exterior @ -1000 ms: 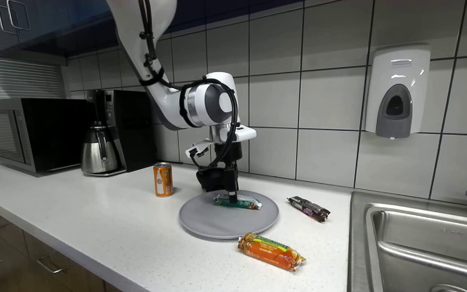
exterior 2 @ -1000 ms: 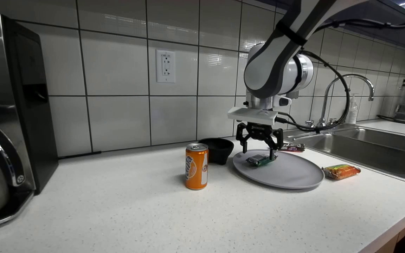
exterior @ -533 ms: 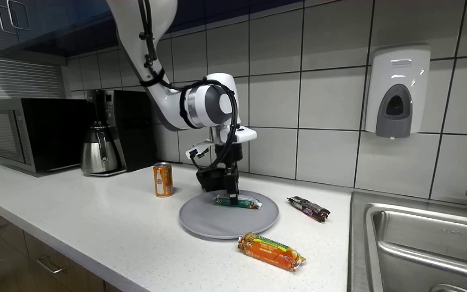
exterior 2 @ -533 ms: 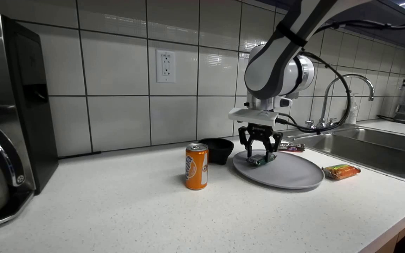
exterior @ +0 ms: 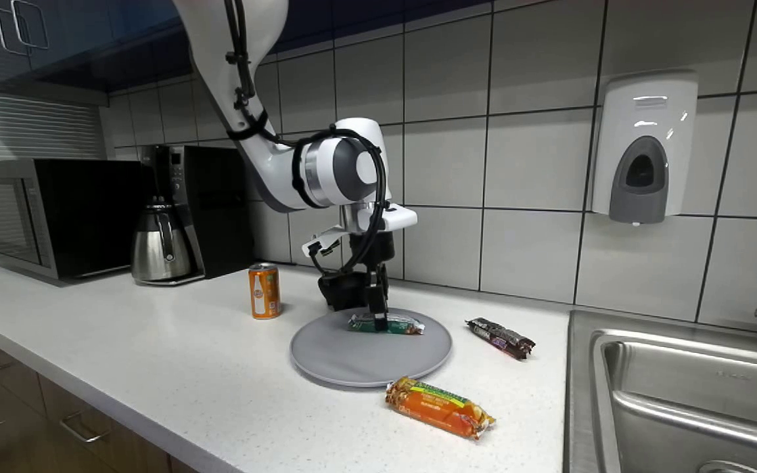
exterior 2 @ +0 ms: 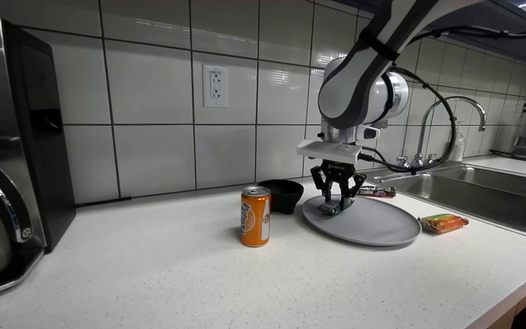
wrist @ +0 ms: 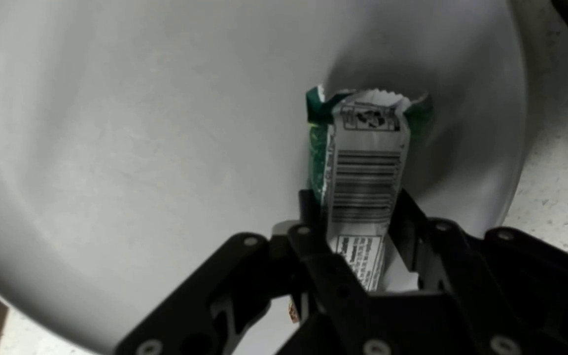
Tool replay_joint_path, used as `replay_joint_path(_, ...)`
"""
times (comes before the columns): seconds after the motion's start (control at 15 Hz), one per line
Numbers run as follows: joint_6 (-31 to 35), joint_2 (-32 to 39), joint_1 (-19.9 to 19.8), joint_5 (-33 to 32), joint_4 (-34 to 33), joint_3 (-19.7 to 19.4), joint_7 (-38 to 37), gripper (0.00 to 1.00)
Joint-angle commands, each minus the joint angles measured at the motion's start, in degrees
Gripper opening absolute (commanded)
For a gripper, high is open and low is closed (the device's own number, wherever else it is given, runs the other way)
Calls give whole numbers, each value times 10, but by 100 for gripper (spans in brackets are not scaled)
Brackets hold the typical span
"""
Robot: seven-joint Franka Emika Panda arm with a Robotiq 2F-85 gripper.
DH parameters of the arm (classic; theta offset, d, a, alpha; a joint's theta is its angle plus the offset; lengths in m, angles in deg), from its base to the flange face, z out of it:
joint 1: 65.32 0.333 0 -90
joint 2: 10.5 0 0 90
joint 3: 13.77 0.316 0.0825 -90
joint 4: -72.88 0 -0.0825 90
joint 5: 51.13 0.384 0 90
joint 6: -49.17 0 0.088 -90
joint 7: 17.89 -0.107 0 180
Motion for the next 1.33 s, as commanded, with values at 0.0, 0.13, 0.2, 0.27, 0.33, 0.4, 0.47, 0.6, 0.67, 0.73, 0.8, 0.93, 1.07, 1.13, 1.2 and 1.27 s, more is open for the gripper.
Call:
replay_joint_path(0.0,12,-23,-2,2,21,2,-7,14)
replay_joint_path(0.13,17,-30,0,1,28,2,-9,14)
replay_joint_path(0.2,19,-34,2,0,33,1,-10,14)
replay_joint_path(0.27,21,-37,2,0,36,1,-10,14)
replay_joint_path(0.33,22,-40,3,0,40,2,-10,14)
replay_joint_path(0.4,23,-42,1,2,44,3,-9,14)
replay_joint_path(0.47,25,-44,1,3,48,4,-9,14)
replay_joint_path(0.6,25,-47,0,4,55,6,-7,14)
replay_joint_path(0.67,22,-48,-3,7,56,9,1,14)
replay_joint_path(0.73,21,-49,-4,7,58,11,3,64)
replay_joint_path(0.8,19,-49,-3,6,59,10,3,66)
replay_joint_path(0.93,20,-52,-2,2,60,9,1,80)
replay_joint_path(1.07,20,-60,-1,-3,61,5,-1,95)
replay_joint_path(1.13,20,-64,-2,-3,62,5,0,100)
replay_joint_path(1.2,21,-70,-4,-3,64,5,2,100)
replay_joint_path(1.27,21,-76,-5,-3,66,5,3,100)
